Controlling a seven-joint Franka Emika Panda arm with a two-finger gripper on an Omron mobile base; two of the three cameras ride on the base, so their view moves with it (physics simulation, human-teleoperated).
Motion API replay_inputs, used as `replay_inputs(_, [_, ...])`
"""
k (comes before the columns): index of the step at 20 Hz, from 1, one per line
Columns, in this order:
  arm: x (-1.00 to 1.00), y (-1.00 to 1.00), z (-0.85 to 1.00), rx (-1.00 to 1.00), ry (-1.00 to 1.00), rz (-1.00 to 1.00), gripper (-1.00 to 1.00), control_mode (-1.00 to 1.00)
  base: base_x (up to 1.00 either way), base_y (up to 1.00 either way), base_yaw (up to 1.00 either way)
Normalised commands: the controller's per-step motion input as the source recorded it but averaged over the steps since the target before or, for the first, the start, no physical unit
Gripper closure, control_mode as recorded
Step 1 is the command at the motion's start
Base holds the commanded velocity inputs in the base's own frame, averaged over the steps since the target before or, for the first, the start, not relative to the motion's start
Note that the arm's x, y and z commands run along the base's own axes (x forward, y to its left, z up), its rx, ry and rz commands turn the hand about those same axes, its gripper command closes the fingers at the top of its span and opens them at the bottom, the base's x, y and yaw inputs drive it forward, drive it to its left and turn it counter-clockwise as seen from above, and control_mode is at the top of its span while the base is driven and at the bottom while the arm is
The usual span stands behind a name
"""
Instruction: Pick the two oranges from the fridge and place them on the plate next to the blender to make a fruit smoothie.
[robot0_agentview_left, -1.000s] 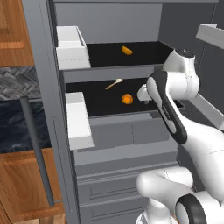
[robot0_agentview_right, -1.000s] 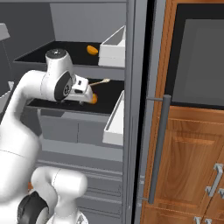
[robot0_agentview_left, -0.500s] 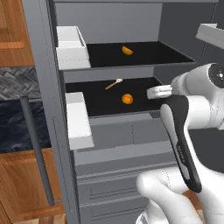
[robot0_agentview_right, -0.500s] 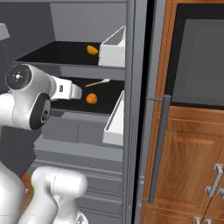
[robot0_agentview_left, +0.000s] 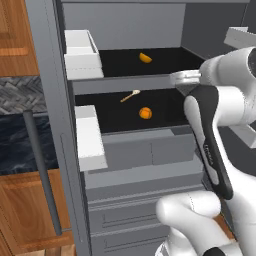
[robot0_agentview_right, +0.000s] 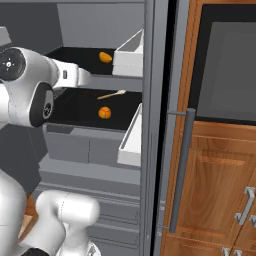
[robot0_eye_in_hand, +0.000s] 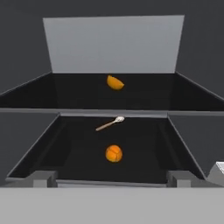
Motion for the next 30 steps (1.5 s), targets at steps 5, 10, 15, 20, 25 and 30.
replay_inputs(5, [0.40,0.14,0.10,0.00,0.20,0.01,-1.00,-1.00,0.00,0.00,0.00])
replay_inputs(10, [0.57,0.14,-0.24,0.00,0.08,0.00,-1.00,-1.00,0.00,0.00,0.00])
replay_inputs(15, [0.78,0.00,-0.06,0.00,0.01,0.00,-1.00,-1.00,0.00,0.00,0.00])
replay_inputs(20, [0.90,0.00,-0.30,0.00,0.00,0.00,-1.00,-1.00,0.00,0.00,0.00])
replay_inputs(25, [0.92,0.00,-0.12,0.00,0.00,0.00,-1.00,-1.00,0.00,0.00,0.00])
replay_inputs(30, [0.78,0.00,-0.02,0.00,0.00,0.00,-1.00,-1.00,0.00,0.00,0.00])
